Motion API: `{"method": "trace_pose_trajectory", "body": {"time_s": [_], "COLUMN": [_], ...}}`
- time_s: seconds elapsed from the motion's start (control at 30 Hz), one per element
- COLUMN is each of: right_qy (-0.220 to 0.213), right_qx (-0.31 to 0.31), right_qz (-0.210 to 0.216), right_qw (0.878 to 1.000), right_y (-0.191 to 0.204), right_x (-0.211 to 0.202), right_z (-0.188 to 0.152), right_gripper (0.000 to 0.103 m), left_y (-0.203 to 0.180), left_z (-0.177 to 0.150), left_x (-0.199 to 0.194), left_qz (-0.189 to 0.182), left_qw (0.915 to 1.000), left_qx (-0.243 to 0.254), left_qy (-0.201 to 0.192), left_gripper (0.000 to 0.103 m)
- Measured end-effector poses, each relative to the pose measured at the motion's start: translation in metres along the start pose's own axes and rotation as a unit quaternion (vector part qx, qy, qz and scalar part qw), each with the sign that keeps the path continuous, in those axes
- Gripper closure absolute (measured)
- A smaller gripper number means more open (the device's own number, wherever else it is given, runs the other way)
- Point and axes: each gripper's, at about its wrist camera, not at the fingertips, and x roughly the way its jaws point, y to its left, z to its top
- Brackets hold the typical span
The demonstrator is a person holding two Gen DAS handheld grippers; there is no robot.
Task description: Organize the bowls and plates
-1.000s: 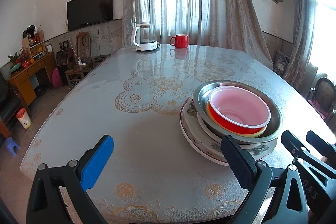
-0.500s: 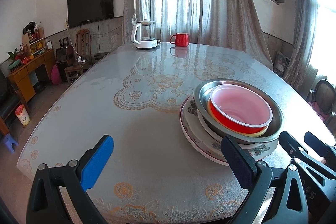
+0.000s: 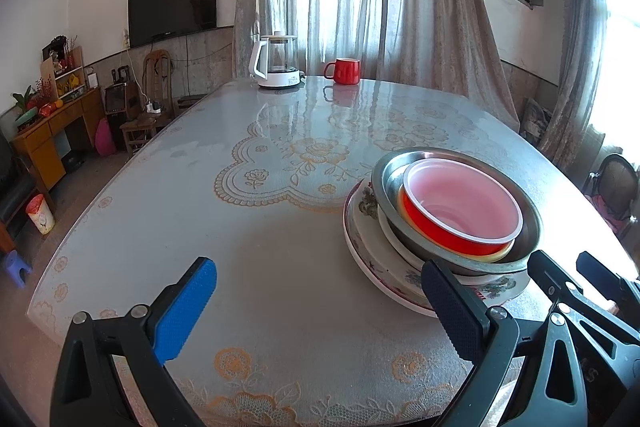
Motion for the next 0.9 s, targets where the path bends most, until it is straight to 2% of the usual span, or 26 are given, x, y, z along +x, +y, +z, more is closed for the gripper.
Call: {"method": "trace_pose_trajectory", "body": {"time_s": [0.9], "right_qy": [0.001], "right_qx": [0.004], "right_qz": [0.006], "right_qw": [1.0], "right_y": [-0.0013], "right_x": [0.0043], "right_z": [0.0011], "right_gripper": [0.038], "left_y": [0.0007], "left_z": [0.0013], "left_x": [0.0064], "left_qz": [0.001], "left_qw": [1.0], "left_qx": [-0.001], "left_qy": [0.001], "left_gripper": [0.002]}}
